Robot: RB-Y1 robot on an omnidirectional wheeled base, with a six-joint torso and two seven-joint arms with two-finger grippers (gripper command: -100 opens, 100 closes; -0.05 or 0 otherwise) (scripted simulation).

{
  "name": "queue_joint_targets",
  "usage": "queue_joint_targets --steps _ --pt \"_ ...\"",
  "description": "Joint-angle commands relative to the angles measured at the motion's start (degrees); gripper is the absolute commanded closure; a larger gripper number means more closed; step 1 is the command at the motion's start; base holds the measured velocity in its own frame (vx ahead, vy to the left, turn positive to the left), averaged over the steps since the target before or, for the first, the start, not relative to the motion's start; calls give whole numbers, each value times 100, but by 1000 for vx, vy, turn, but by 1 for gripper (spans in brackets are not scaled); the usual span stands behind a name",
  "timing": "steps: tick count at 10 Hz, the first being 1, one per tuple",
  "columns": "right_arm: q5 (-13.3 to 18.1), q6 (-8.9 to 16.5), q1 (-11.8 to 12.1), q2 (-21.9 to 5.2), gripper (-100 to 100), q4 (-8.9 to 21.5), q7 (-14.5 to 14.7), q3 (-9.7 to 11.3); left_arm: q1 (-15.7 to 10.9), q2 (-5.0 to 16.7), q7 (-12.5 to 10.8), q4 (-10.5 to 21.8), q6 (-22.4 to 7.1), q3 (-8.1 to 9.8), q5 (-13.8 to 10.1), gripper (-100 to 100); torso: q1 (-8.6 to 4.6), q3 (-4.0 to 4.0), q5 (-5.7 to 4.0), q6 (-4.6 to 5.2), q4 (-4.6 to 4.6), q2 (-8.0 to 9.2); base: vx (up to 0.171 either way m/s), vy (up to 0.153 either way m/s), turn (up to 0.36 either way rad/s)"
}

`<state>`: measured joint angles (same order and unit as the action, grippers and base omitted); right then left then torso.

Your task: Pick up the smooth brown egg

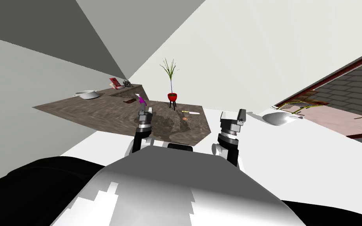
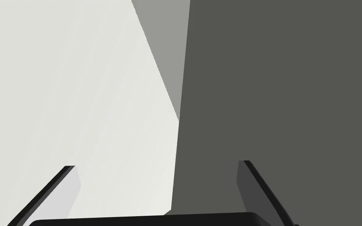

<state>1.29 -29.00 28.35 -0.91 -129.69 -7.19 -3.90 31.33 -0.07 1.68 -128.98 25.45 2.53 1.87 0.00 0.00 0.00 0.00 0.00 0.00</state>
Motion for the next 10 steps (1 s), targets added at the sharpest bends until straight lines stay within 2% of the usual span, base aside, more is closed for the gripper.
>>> queue_joint_targets --steps 1,4,9,10 --pt "147 -3 -45 -279 -100 112 76 18 0 0 0 0 0 0 0 0 0 0 0 0 0 0 -21 35 112" --pt "500 -13 -148 -719 -100 365 253 64 -1 -1 0 0 0 -1 0 0 22 7 5 -1 3 12 -36 67 122" --pt "1341 -44 -407 -1574 -100 981 690 185 -1 -1 0 0 0 -1 0 0 41 15 10 -1 6 25 -62 105 191" --pt "1408 -44 -407 -1581 -100 981 690 185 -1 -1 0 0 0 -1 0 0 37 12 9 -2 5 20 -23 71 56"
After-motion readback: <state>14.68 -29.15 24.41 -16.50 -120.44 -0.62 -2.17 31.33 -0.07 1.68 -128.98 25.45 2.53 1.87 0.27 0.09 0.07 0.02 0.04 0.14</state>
